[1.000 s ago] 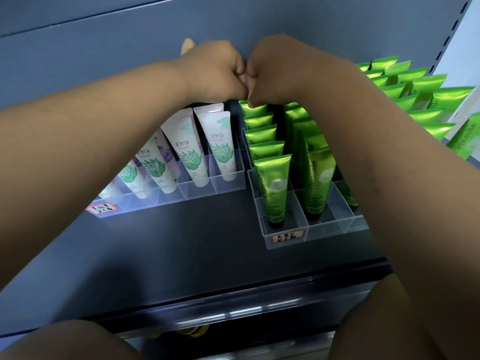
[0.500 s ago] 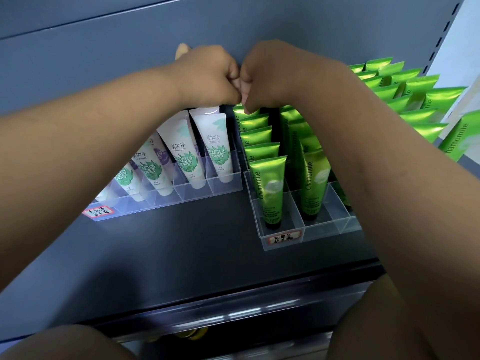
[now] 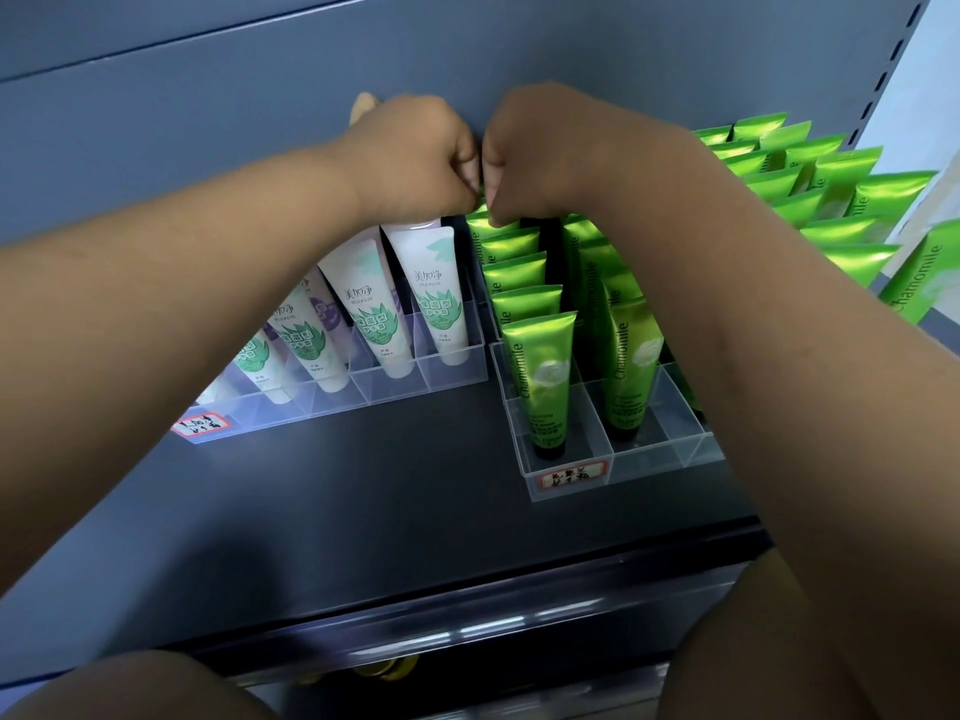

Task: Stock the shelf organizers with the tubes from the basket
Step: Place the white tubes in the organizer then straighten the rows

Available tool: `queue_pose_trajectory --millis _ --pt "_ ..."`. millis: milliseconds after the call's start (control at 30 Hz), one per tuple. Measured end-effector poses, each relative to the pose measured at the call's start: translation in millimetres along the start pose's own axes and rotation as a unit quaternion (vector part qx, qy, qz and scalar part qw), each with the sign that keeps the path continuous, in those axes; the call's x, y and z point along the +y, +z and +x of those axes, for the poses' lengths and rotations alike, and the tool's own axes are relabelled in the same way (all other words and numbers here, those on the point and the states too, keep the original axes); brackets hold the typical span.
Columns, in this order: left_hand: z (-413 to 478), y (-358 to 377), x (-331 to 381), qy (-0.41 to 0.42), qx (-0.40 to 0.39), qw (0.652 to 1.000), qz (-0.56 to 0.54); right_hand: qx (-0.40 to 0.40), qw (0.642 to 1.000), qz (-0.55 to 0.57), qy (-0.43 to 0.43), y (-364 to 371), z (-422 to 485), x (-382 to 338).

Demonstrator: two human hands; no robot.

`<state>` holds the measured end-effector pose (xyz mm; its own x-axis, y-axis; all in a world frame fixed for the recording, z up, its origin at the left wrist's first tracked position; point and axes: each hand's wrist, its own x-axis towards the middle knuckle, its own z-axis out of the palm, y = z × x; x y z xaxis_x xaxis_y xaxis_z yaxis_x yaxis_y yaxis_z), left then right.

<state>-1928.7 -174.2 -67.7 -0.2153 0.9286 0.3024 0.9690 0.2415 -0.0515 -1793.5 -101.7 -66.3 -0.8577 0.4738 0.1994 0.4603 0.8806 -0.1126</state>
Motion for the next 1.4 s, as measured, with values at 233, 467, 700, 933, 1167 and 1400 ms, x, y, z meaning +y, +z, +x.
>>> queue_pose_trajectory --millis 233,467,700,933,1167,1400 --pt "-0.5 -0.1 -1.6 0.005 0.011 1.0 -0.004 0.004 1.0 0.006 0.003 -0.5 -0.1 2.5" --pt "-0.8 0.4 -2.3 0.005 0.018 1.0 -0.004 0.0 0.999 0.04 0.02 -6.4 -2.8 4.4" --pt "0.2 1.3 -2.8 0.012 0.014 1.0 0.007 0.042 0.998 0.036 0.043 -7.1 3.7 16.7" --pt "0.5 2.8 -4.3 0.002 0.015 1.0 -0.004 0.05 0.998 0.021 0.045 0.3 10.8 23.5" --pt "0.3 4.4 -5.2 0.001 0.01 1.0 -0.006 0.036 0.998 0.007 0.052 2.6 13.1 26.4" --pt "1.8 8.9 -5.1 -0.02 0.022 1.0 -0.007 0.028 0.997 0.022 0.067 3.3 13.5 27.6"
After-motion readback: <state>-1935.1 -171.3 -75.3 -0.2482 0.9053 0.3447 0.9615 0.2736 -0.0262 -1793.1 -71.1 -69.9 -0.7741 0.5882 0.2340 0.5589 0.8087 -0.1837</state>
